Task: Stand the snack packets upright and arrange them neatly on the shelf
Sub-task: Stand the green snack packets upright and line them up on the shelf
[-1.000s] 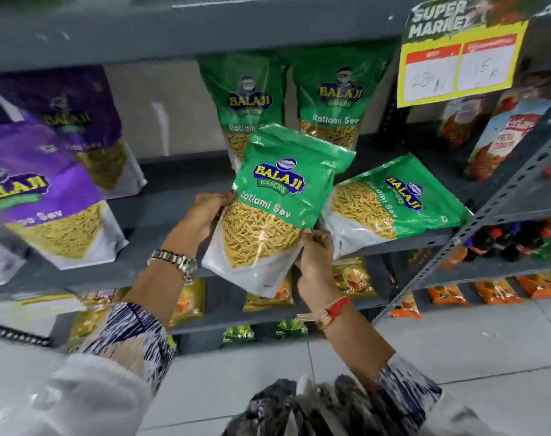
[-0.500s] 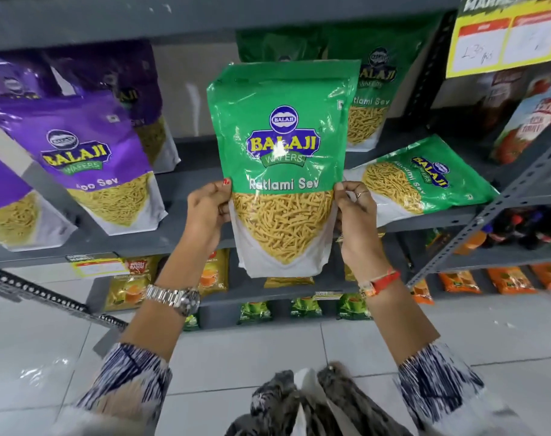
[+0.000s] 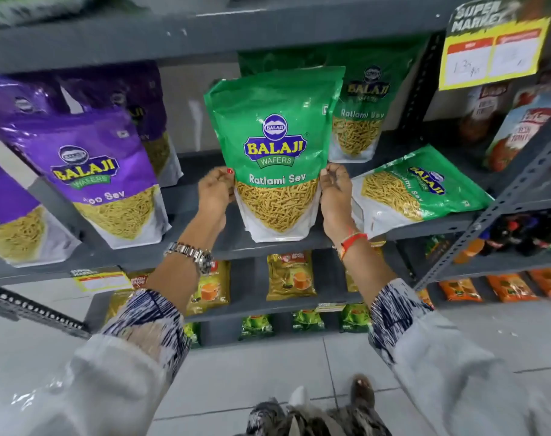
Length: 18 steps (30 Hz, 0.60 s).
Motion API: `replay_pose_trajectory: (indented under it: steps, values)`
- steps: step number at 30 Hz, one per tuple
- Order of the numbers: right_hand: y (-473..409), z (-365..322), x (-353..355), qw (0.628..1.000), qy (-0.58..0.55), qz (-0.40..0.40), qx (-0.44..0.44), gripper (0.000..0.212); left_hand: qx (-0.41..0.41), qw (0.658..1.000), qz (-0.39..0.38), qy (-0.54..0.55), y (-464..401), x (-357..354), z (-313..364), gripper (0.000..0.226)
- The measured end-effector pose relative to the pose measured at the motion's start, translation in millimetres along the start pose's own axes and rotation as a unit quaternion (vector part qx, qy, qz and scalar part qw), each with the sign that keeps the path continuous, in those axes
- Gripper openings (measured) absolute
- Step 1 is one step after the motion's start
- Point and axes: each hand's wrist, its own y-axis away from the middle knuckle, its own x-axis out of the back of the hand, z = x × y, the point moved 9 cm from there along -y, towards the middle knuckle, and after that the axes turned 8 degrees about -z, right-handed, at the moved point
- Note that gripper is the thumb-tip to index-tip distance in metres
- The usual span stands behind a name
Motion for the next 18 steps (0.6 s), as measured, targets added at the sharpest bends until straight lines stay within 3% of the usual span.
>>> replay_pose_trajectory:
  steps: [8,13,16,18]
  values:
    - [-32.7,27.0,-11.1,0.998,0.008,-0.037,-0.044,0.01,0.001,0.999,0.035,-0.005,-28.5,-1.1,-11.0,0.03]
    - [-35.1,22.5,-10.8,0.999,0.022,-0.037,-0.03,0.011,-0.029,0.997,0.065,0.0,-35.3,4.7,-17.3,0.018]
    - [-28.2,15.8,-5.9,1.0,0.016,-0.021,-0.003,0.015,-0.062,0.989,0.129,0.029,-25.8,7.8,-17.0,0.022]
    - [-22.5,10.5,7.2,1.0,0.015,0.006,0.014,0.016,-0.134,0.97,0.203,0.03,-4.4,10.0,-8.2,0.024]
